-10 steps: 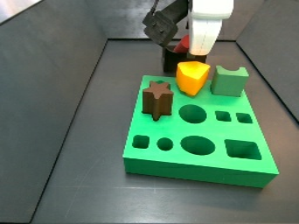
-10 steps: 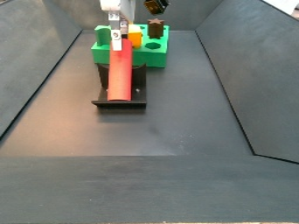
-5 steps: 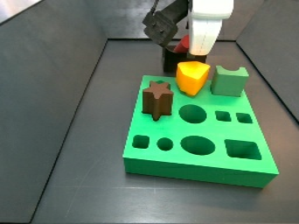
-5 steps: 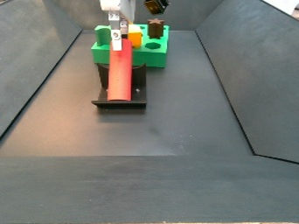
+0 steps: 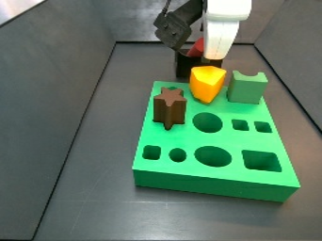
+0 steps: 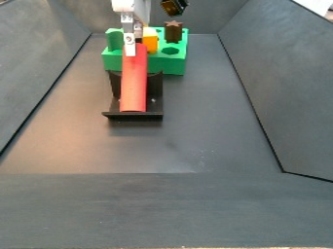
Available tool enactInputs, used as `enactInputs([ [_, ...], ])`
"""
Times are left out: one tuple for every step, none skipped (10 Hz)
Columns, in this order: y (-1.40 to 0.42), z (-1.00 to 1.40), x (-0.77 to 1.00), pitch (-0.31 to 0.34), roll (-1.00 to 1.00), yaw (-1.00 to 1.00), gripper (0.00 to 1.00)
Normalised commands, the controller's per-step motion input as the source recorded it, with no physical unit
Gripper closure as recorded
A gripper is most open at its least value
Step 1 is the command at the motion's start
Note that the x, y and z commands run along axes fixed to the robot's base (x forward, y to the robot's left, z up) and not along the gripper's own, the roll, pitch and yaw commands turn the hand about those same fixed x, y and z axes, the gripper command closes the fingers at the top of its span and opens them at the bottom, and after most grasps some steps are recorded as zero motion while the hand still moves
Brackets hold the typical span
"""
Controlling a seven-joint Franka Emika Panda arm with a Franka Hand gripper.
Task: Pick up the oval object. Move up. Place the oval object on the fixture. Regrasp the oval object. Move to above the board. Insert the oval object.
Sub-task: Regrasp the oval object, then move to above the board.
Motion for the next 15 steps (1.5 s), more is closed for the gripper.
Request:
enactInputs([
  [-0.01, 0.00, 0.09, 0.214, -0.04, 0.06, 0.00],
  [-0.01, 0.00, 0.09, 0.214, -0.04, 0.06, 0.00],
  [0.50, 0.17, 0.00, 0.000, 0.00, 0.00, 1.00],
  [0.08, 1.00, 0.10, 0.280, 0.05, -0.07, 1.00],
  [0.08, 1.00, 0.10, 0.282, 0.05, -0.07, 1.00],
  [0.06, 1.00, 0.09, 0.300, 0.02, -0.01, 1.00],
  [0.06, 1.00, 0.09, 0.298, 0.00, 0.02, 1.00],
  [0.05, 1.00, 0.09, 0.270, -0.03, 0.06, 1.00],
  [0.05, 1.00, 0.09, 0.247, -0.04, 0.07, 1.00],
  [0.04, 1.00, 0.09, 0.193, -0.05, 0.09, 1.00],
  [0.03, 1.00, 0.09, 0.172, -0.05, 0.09, 1.00],
  [0.02, 1.00, 0.08, 0.145, -0.05, 0.08, 1.00],
  [0.02, 1.00, 0.08, 0.136, -0.05, 0.07, 1.00],
  [0.01, 0.96, 0.08, 0.128, -0.05, 0.06, 1.00],
  [0.00, 0.86, 0.07, 0.133, -0.06, 0.05, 1.00],
])
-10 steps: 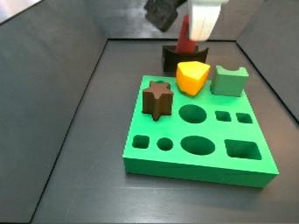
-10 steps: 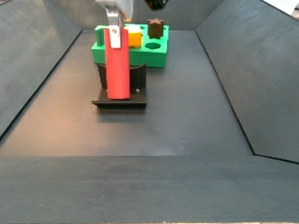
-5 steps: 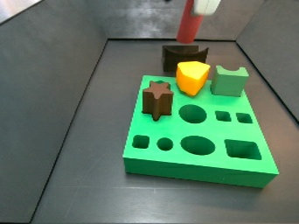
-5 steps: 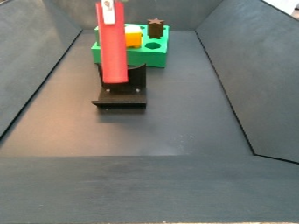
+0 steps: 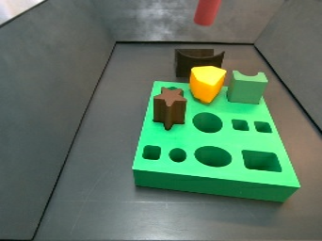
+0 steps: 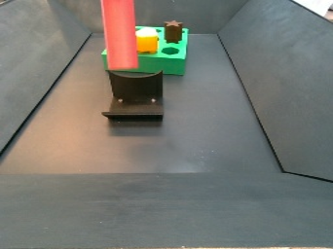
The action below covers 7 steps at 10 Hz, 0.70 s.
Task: Pick up the oval object. Move up. Place the oval object on the fixture. Regrasp the oval object. Move to above the board. Insert the oval object.
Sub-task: Move to above the board.
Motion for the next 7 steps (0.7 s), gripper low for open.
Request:
enactInputs([
  [0.00, 0.60, 0.05, 0.129, -0.07, 0.04, 1.00],
  [0.00, 0.51, 0.04, 0.131, -0.07, 0.04, 1.00],
  [-0.01, 0.31, 0.03, 0.129, -0.07, 0.04, 1.00],
  [-1.00, 0.22, -0.59, 0.026, -0.29, 1.00, 1.00],
  [-1.00, 0.20, -0.59, 0.012, -0.27, 1.00, 1.00],
  [-1.00, 0.20, -0.59, -0.004, -0.27, 1.00, 1.00],
  [-1.00, 0.20, -0.60, -0.023, -0.27, 1.00, 1.00],
])
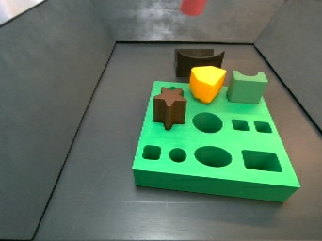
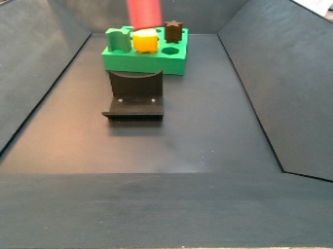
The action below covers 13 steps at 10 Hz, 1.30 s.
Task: Pick up the oval object. Move up. Place the oval object on the fixture. Regrasp the oval object. Move to above the board. Insert the oval object.
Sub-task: Move to above the board.
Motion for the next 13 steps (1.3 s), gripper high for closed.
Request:
enactInputs([
  [-1.00, 0.21, -0.60, -0.040, -0.27, 1.00, 1.00],
  [-1.00, 0.21, -0.62, -0.071, -0.25, 1.00, 1.00],
  [-1.00, 0.21, -0.62, -0.082, -0.24, 1.00, 1.00],
  [-1.00, 0.22, -0.63, -0.099, -0.23, 1.00, 1.00],
  [-1.00, 0.22, -0.63, -0.118, -0.22, 1.00, 1.00],
  [-0.92, 0.21, -0.60, -0.132, -0.20, 1.00, 1.00],
  [-0.62, 0.15, -0.42, -0.147, -0.19, 1.00, 1.00],
  [-0.36, 0.08, -0.25, -0.159, -0.18, 1.00, 1.00],
  [-0.16, 0.02, -0.12, -0.181, -0.17, 1.00, 1.00],
  [-0.07, 0.01, -0.08, -0.201, -0.15, 1.00, 1.00],
  [-0.04, 0.01, -0.07, -0.220, -0.14, 1.00, 1.00],
  [-0.01, 0.00, -0.07, -0.250, -0.12, 1.00, 1.00],
  [0.00, 0.00, -0.07, -0.272, -0.11, 1.00, 1.00],
])
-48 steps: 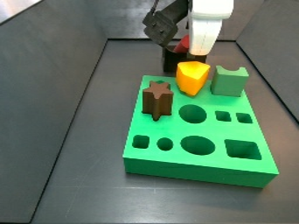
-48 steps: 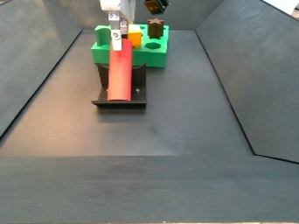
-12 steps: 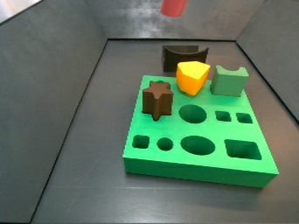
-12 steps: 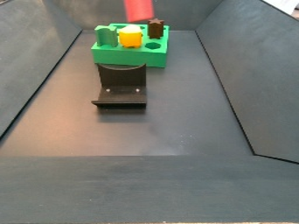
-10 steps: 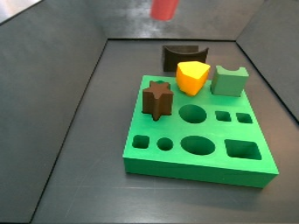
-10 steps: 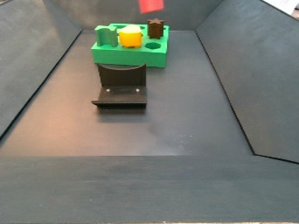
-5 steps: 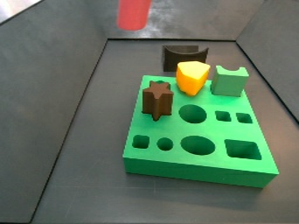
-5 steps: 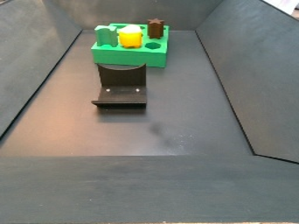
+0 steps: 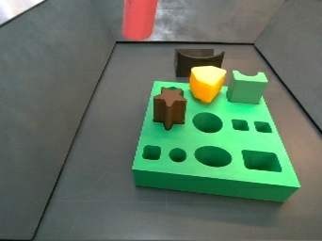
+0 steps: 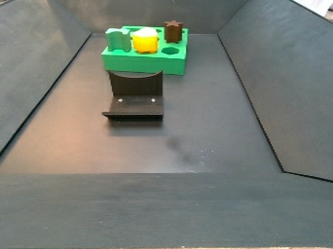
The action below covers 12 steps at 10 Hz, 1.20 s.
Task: Pick up the oval object. Move up. Place the oval object on the fixture. Regrasp the oval object. Move to above the board. Insert the oval object.
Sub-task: Move to above the board, then insert the oval object.
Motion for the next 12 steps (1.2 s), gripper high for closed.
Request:
enactInputs([
  [0.00, 0.00, -0.06, -0.296, -0.09, 1.00, 1.00],
  [0.01, 0.00, -0.05, -0.318, -0.07, 1.00, 1.00],
  [0.01, 0.00, -0.04, -0.347, -0.05, 1.00, 1.00],
  [0.01, 0.00, -0.04, -0.287, -0.03, 0.76, 1.00],
  [0.01, 0.00, -0.04, -0.216, -0.01, 0.50, 1.00],
  [0.01, 0.00, -0.04, -0.153, -0.01, 0.31, 1.00],
  [-0.02, 0.00, 0.00, 0.000, 0.00, 0.00, 1.00],
  [-0.16, 0.00, 0.10, 0.000, 0.00, 0.00, 1.00],
  [-0.42, -0.07, 0.27, -0.021, 0.00, 0.00, 1.00],
  [-0.50, -0.20, 0.24, -0.074, 0.00, -0.15, 1.00],
  [-0.38, -0.36, 0.04, -0.163, 0.00, -0.72, 1.00],
  [-0.13, -0.29, 0.00, -0.089, -0.03, -0.95, 1.00],
])
